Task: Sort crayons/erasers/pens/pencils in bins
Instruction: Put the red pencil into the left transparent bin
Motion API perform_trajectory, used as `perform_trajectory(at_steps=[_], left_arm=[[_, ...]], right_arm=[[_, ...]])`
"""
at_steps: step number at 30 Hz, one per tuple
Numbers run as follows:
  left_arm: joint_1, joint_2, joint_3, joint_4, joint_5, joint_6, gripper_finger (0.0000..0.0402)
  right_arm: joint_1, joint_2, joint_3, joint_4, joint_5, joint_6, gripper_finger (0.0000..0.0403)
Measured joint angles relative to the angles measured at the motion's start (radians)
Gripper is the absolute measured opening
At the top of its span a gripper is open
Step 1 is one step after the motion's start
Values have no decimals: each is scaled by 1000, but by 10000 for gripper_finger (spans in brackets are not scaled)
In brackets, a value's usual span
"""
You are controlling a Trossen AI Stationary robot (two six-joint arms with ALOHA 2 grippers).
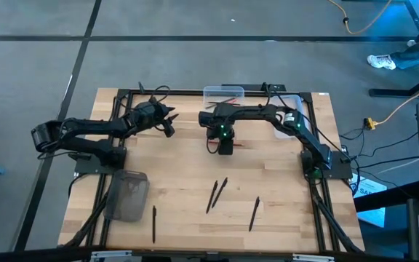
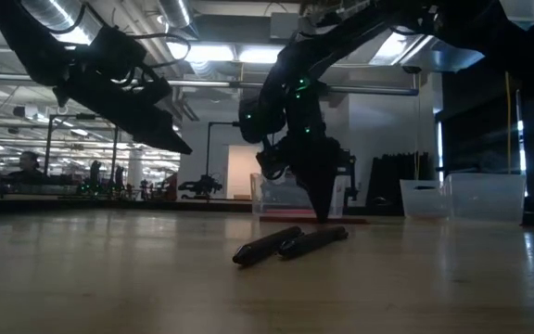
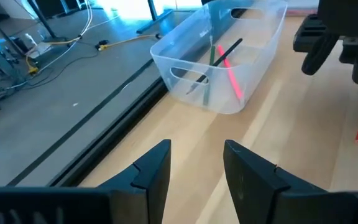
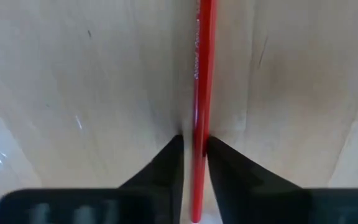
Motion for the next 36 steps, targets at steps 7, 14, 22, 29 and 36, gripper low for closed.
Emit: perform_trajectory(at_steps=[7,14,22,29,36], left_arm=[[-3,-5,0,-4,-1,-2,141],[-10,-5,0,-10,-1,3,141],[-10,-5,0,-10,-1,4,141],[-10,-5,0,-10,-1,4,141],[-10,-5,0,-10,-1,5,141]], right_arm=[[0,-10,-77,57,-15,87,111],[25,-12,-96,83,22,178,80],[66,-12,-94,99,98,191,34],[68,-12,-94,105,107,187,33],[68,-12,-94,104,132,176,33]])
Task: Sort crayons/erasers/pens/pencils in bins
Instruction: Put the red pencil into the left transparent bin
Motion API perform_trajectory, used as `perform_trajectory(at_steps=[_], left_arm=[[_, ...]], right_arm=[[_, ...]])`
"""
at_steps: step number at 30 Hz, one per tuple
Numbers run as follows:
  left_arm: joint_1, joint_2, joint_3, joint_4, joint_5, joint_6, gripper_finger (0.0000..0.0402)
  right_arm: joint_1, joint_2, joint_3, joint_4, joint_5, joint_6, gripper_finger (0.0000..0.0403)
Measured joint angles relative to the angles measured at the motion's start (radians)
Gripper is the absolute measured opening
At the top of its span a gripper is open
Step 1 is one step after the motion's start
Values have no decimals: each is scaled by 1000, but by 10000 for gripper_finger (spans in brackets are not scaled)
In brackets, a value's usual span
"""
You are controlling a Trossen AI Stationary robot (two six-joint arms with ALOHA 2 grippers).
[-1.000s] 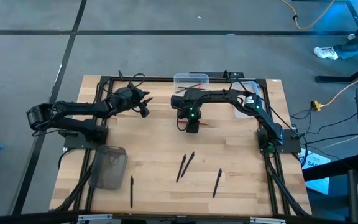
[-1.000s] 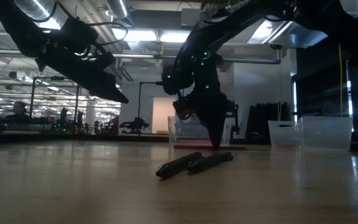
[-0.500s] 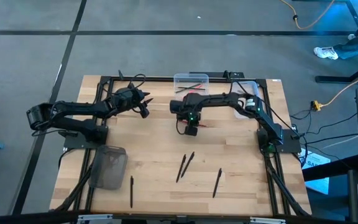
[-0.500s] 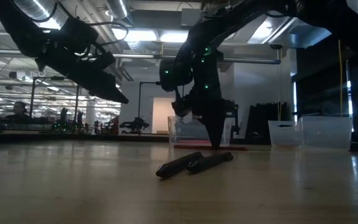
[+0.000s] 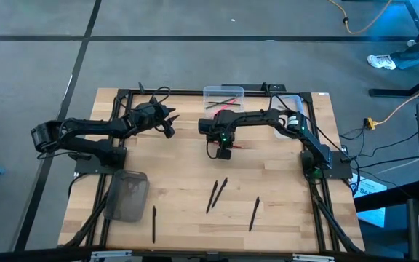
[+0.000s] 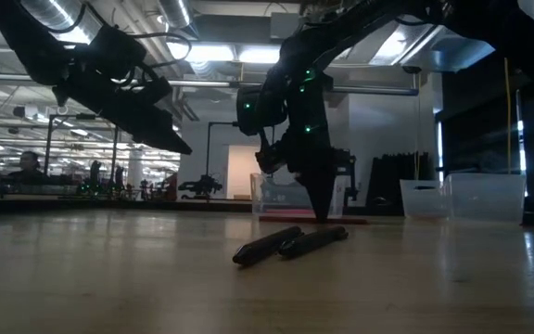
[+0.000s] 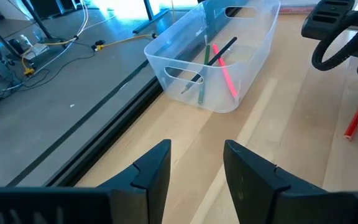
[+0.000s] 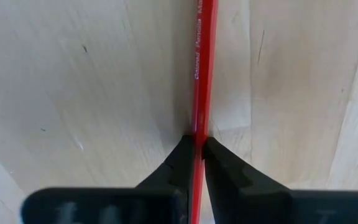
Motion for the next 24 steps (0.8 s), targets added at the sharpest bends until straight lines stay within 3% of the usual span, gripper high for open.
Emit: perform_trajectory(at_steps=[5,13,19,24], left_arm=[[0,0,0,-3,-4,2,141],[1,0,0,-21,-30,25,141],[1,0,0,-28,-35,28,141],[1,0,0,-40,-35,28,141]], right_arm=[[0,13,62,-56,-4,-45,33],[-35,21,362,-233,-5,-158,33],[-115,21,592,-324,145,-290,33],[-212,6,583,-233,213,-435,33]])
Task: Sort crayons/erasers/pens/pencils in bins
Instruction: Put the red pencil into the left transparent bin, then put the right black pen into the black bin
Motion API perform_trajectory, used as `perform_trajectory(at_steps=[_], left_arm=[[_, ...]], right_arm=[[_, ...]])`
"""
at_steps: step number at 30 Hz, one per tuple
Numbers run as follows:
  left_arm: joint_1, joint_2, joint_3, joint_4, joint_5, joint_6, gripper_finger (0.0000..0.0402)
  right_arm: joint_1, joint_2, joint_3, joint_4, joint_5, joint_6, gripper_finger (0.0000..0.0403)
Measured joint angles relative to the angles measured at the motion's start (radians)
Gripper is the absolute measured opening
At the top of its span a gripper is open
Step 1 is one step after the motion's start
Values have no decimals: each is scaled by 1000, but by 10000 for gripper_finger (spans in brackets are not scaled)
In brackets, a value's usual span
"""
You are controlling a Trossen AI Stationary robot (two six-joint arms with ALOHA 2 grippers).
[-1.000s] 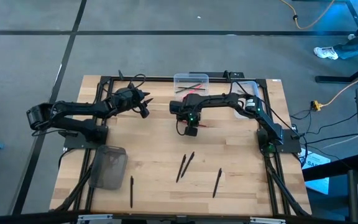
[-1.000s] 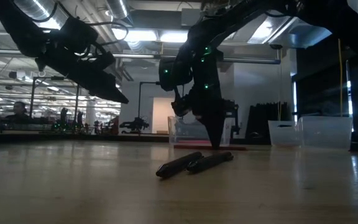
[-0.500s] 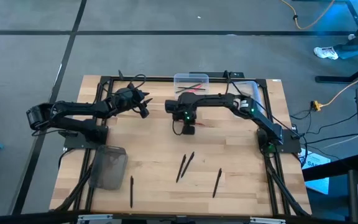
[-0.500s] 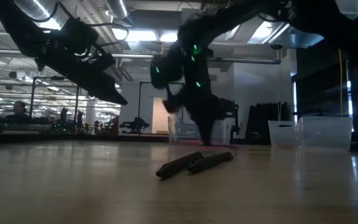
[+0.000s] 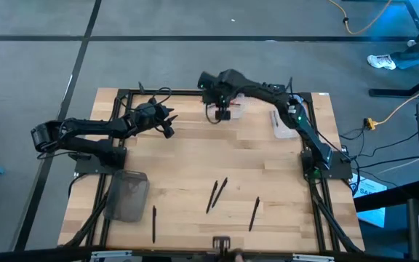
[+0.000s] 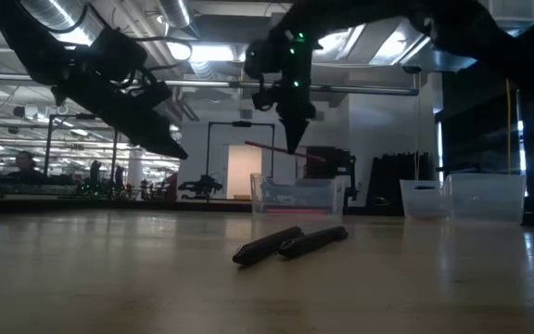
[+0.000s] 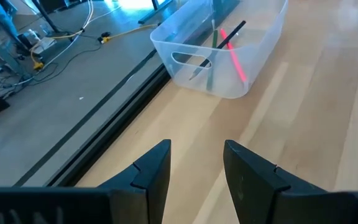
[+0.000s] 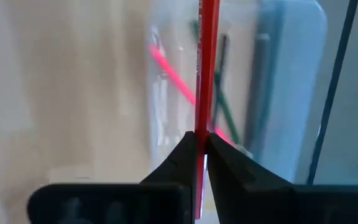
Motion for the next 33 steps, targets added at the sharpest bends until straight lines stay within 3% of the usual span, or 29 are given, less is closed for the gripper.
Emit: perform_trajectory(at_steps=[6,10,15,17,22,28,33], left_arm=[[0,0,0,-11,0,0,141],[0,0,0,-11,0,0,141],[0,0,0,-11,0,0,141],[0,0,0,-11,1,19,141],[-7,0,0,-11,14,49,141],[-11,0,0,53,270,48,141],[-75,0,0,140,415,9,141]], right_arm=[[-90,-4,-73,64,-32,-11,36],[-122,-4,-106,73,-51,-55,64],[-128,-4,-117,95,-49,-56,122],[-124,-4,-116,112,-3,-7,139],[-85,-26,-74,41,22,72,140],[-35,-144,-95,-10,-97,239,115],[52,-267,-250,54,-98,371,107]])
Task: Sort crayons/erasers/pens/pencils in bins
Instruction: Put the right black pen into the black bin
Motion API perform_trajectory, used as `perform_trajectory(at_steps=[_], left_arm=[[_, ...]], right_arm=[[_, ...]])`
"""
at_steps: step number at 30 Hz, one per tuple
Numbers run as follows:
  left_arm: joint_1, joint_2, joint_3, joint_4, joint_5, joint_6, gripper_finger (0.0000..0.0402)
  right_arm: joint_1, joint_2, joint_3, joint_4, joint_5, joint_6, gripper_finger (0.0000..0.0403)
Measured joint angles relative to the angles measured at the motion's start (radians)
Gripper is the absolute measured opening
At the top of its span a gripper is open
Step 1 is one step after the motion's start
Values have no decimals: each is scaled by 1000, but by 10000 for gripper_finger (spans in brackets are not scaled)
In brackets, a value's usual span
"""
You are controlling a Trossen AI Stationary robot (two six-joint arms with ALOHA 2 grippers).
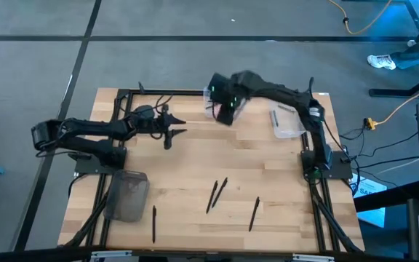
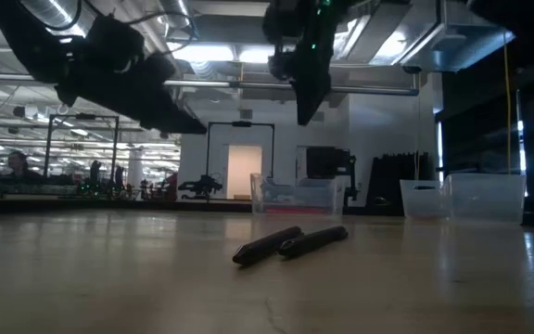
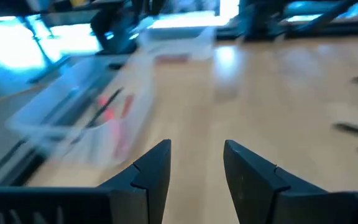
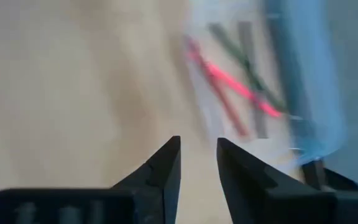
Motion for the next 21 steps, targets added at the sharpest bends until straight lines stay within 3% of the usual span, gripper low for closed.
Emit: perform_trajectory(at_steps=[4,9,16,21], left_arm=[[-107,19,15,40,-1,-30,141],[-248,97,100,45,-120,-96,141],[-448,328,239,42,-282,-230,141],[-573,490,373,41,-384,-359,155]], right_arm=[[114,-117,-218,122,42,127,107],[293,-252,-478,282,146,366,107],[567,-405,-773,377,417,744,107],[740,-493,-936,413,529,967,107]])
